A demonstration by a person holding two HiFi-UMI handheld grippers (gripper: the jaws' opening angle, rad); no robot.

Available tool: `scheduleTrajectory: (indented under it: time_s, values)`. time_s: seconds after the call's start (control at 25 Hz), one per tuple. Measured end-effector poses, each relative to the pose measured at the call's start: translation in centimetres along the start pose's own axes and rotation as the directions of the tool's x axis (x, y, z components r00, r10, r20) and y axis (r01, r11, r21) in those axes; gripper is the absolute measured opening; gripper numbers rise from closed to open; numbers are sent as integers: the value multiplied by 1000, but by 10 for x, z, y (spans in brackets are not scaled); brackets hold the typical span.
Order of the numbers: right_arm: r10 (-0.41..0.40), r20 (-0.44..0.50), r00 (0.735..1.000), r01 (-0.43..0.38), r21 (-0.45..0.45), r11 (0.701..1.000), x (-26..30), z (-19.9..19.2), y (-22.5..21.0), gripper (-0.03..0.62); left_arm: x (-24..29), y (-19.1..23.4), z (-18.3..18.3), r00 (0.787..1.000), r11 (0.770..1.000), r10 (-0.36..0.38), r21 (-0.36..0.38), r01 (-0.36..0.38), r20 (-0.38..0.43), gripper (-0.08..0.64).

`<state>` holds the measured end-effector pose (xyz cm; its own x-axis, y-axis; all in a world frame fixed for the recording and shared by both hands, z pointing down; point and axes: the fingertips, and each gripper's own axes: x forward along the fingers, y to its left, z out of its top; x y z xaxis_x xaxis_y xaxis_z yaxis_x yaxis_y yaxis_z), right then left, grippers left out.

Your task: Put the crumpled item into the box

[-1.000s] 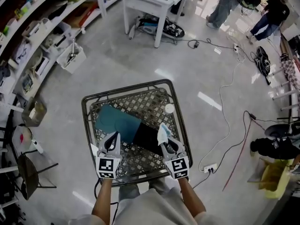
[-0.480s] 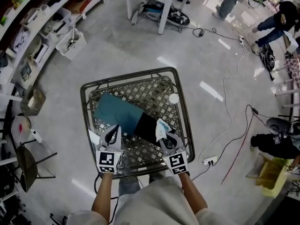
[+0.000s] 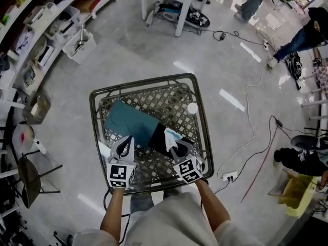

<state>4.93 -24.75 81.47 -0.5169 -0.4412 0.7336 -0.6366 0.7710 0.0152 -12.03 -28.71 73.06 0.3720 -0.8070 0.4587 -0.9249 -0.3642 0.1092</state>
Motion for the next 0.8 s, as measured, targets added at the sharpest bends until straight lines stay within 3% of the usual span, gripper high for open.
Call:
scheduleTrajectory:
  time_s: [0.4, 0.8]
  values:
    - [106, -148, 983, -107, 5, 994, 45, -24, 11, 72, -2, 2, 0, 1000, 1000, 3, -3, -3, -6, 5]
    - [140, -255, 957, -137, 31, 990, 73, -36, 11, 74, -3, 3, -1, 1000, 1000, 2, -9, -2, -10, 5]
